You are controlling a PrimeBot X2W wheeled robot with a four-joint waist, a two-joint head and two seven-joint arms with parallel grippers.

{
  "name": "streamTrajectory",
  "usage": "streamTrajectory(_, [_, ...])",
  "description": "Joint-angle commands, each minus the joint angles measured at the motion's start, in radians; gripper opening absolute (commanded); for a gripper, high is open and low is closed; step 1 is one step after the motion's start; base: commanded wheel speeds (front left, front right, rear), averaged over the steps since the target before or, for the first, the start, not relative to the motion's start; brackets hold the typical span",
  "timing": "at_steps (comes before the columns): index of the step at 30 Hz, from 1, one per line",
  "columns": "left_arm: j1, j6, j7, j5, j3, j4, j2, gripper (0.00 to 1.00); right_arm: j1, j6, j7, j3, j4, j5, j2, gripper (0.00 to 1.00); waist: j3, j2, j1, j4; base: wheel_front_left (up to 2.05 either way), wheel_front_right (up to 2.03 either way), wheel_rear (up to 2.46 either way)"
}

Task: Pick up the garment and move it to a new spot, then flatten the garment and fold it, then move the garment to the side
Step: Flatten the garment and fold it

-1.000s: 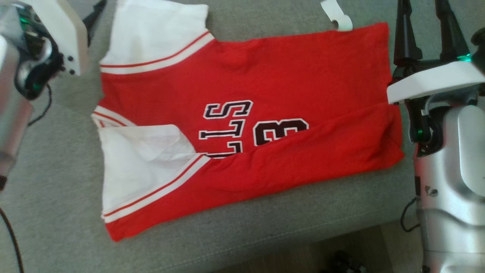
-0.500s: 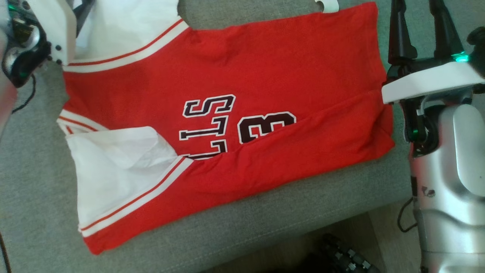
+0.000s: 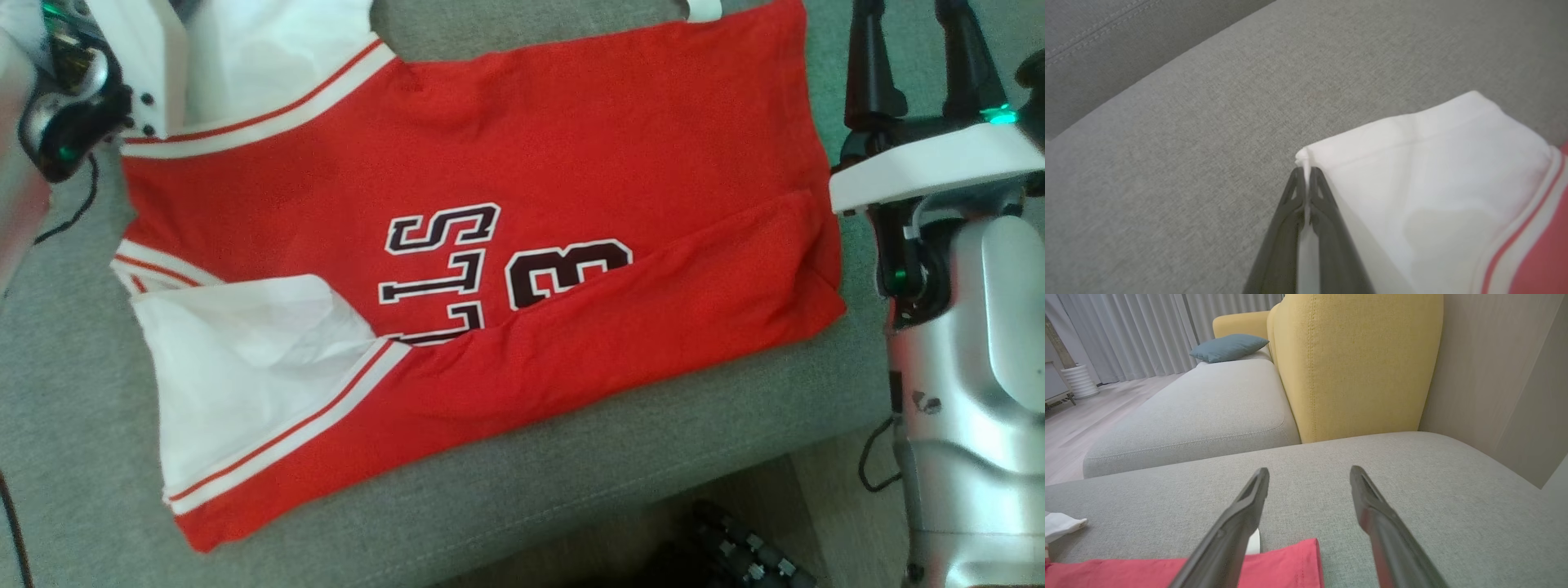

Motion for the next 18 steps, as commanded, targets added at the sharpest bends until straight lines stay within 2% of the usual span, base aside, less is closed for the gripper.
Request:
streamTrajectory(1, [-0.038, 0.000, -0.013, -0.014, 0.020, -0.015, 0.032, 0.00, -0.017, 0.003, -0.006, 0.004, -0.021, -0.010, -0.003, 1.00, -0.013, 0.0000, -0.0001, 0.012, 0.00, 0.00, 0.00])
streamTrajectory(12, [-0.012, 0.000, -0.250, -0.082, 0.000, -0.055, -0.018, 0.00, -0.054, 0.003, 0.050, -0.042, 0.101, -0.088, -0.003, 1.00, -0.126, 0.0000, -0.0001, 0.129, 0.00, 0.00, 0.00])
streamTrajectory(18, [0.029, 0.000, -0.329, -0.102, -0.011, -0.111, -0.030, 0.00, -0.084, 0.003, 0.130, -0.082, 0.239, -0.114, -0.029, 1.00, -0.170, 0.0000, -0.0001, 0.194, 0.00, 0.00, 0.00])
